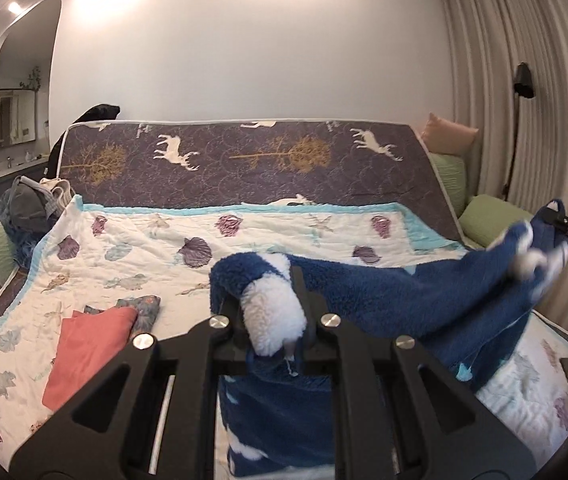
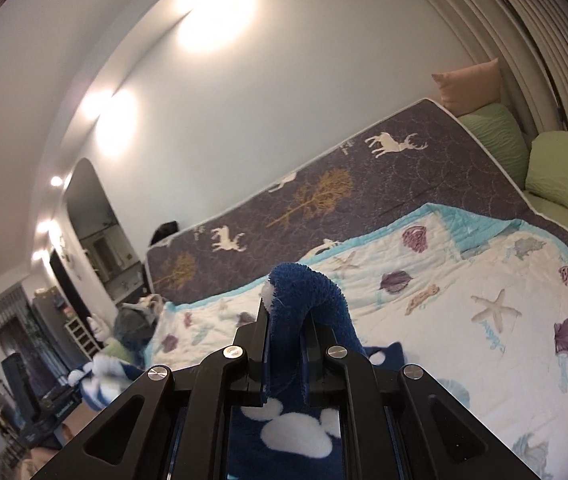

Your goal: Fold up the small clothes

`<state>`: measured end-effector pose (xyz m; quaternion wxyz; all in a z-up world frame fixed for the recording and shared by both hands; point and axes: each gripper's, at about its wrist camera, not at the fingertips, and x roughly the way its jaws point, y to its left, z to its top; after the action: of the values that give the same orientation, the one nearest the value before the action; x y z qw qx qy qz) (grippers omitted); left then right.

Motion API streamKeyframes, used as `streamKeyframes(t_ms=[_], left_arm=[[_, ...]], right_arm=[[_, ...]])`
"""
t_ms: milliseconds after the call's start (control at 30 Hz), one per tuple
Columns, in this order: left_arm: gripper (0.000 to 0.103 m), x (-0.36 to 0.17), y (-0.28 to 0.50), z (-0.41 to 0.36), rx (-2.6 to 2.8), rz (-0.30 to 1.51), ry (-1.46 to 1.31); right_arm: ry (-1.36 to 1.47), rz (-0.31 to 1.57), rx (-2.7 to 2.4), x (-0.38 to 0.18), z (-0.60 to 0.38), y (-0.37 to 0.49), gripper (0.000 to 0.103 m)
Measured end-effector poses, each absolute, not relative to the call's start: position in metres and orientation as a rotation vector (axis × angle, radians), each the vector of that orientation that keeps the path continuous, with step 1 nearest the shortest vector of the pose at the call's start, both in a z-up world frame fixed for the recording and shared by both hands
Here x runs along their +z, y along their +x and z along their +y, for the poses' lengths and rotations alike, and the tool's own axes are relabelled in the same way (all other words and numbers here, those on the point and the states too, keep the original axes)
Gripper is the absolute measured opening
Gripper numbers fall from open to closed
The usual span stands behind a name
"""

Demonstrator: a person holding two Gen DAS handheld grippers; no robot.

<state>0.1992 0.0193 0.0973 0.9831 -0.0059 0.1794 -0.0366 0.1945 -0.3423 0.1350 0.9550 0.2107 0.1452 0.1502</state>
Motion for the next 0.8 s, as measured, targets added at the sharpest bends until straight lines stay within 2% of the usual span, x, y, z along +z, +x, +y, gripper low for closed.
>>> streamKeyframes(t_ms=[333, 800], left_arm=[[0.015, 0.056, 0.287, 0.026, -0.028, 0.474, -0.055], [0.015, -0.025, 0.371, 0.033, 0.009, 0.606, -0.079]], right_arm=[[0.401, 0.392, 0.241, 0.109, -0.322, 0.285, 0.01], [0.514, 0.554, 0.149, 0.012, -0.343, 0.392, 0.01]])
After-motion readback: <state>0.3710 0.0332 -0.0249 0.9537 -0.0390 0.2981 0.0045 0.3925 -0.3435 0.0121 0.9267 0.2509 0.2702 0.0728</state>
